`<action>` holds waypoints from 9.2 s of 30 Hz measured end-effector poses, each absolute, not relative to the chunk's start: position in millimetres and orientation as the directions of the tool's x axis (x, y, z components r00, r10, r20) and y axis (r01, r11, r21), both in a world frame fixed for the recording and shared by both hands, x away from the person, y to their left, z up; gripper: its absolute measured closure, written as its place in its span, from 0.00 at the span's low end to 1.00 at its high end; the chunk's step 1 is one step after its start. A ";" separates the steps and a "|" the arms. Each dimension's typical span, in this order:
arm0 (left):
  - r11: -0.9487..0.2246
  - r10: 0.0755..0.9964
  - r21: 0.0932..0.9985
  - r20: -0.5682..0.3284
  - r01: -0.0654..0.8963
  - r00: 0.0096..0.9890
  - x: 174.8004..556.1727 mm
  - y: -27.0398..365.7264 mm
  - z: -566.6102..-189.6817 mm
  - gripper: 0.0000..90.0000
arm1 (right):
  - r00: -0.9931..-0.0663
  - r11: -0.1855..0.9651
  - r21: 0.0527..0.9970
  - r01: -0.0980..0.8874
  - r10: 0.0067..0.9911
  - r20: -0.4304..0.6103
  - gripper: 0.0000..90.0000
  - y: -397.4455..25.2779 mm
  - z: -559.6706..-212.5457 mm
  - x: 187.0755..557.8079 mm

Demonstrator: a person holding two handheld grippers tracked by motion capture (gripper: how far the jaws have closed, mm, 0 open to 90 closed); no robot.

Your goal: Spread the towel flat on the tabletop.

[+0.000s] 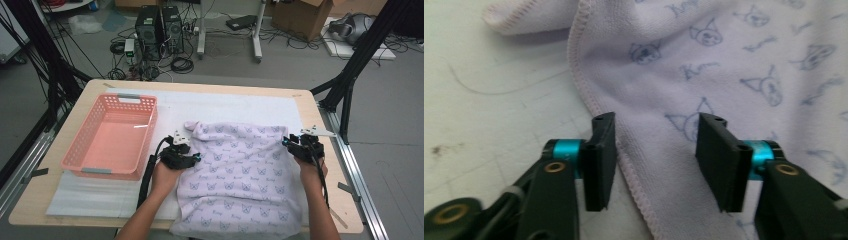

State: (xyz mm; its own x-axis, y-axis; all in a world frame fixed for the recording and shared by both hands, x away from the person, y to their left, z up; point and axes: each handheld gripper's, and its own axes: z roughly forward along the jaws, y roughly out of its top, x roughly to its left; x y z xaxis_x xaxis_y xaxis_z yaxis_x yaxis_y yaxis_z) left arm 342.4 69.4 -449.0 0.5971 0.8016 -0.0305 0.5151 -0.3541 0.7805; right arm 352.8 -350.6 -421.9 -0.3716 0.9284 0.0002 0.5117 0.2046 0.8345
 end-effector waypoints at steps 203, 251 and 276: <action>-0.109 0.772 0.850 -0.254 0.515 0.582 199.1 128.6 -456.0 0.55 | -0.481 0.224 0.794 0.566 0.871 0.097 0.74 -362.9 -437.6 175.3; -0.159 0.761 0.847 -0.223 0.508 0.609 223.9 122.3 -455.9 0.54 | -0.487 0.248 0.798 0.550 0.871 0.066 0.69 -362.8 -444.0 191.5; -0.220 0.770 0.791 -0.218 0.570 0.600 199.0 122.9 -451.9 0.85 | -0.518 0.249 0.706 0.663 0.834 0.192 0.89 -374.2 -444.1 183.3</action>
